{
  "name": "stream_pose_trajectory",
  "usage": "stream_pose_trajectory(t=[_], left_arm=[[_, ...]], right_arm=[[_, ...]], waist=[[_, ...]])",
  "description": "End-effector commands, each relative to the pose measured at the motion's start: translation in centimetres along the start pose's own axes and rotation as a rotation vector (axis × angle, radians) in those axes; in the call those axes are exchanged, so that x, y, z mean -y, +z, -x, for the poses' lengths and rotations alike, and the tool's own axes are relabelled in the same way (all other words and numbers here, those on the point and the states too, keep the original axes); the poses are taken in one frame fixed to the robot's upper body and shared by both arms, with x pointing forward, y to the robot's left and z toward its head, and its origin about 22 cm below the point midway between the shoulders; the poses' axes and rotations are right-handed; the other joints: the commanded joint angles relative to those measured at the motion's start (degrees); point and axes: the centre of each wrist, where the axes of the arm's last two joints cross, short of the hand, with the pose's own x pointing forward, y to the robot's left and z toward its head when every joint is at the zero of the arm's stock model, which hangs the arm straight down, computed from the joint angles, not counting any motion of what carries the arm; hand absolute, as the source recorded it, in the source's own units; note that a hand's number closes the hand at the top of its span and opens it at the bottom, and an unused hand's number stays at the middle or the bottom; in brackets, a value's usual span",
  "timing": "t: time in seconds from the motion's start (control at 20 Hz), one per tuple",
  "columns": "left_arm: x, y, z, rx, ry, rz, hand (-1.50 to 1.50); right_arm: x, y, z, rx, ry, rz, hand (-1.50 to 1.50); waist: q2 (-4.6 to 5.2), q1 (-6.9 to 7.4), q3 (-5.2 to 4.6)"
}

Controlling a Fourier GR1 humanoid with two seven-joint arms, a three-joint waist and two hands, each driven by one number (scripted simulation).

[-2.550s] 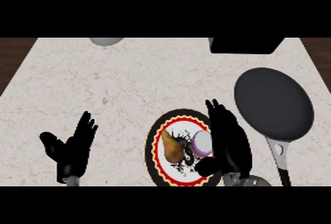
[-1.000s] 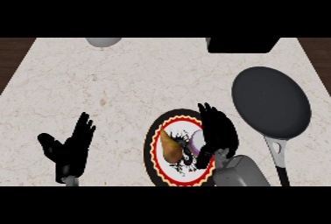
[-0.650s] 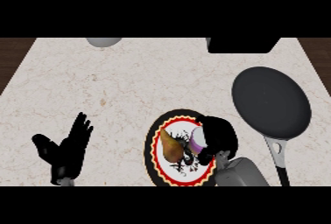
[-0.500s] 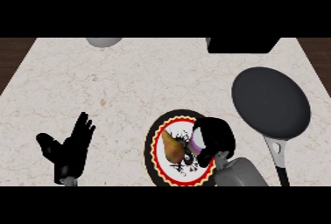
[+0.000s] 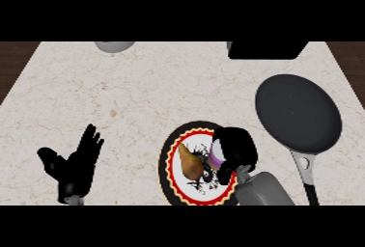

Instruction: Pick the can from the plate and place it in the pan

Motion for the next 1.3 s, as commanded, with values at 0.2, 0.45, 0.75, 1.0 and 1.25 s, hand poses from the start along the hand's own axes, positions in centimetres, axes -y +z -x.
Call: stream_pose_trajectory(t=[0.2, 0.45, 0.75, 1.0, 1.25], left_arm=[[1.2, 0.1, -0.1, -0.009, -0.008, 0.012, 0.0], [0.8, -1.3, 0.1, -0.011, -0.012, 0.023, 0.0], [-0.7, 0.4, 0.9, -0.005, 0.0, -0.001, 0.0], [-0.2, 0.6, 0.9, 0.001, 0.012, -0.012, 0.0], [0.1, -0.2, -0.2, 0.0, -0.002, -0.012, 0.0]], right_arm=[[-2.1, -0.8, -4.9, -0.102, -0.024, 0.054, 1.5], [-3.0, 1.3, -8.3, -0.066, 0.015, 0.265, 1.5], [3.6, 2.7, -11.1, -0.102, -0.016, 0.662, 1.5], [5.7, 6.1, -10.8, -0.151, -0.143, 0.759, 1.5], [10.0, 5.4, -8.7, -0.209, -0.145, 0.778, 1.5]], waist=[[0.49, 0.78, 0.2], [0.52, 0.96, 0.18], [-0.04, 0.37, 0.14], [-0.04, -0.37, 0.18], [0.23, -0.34, 0.18]])
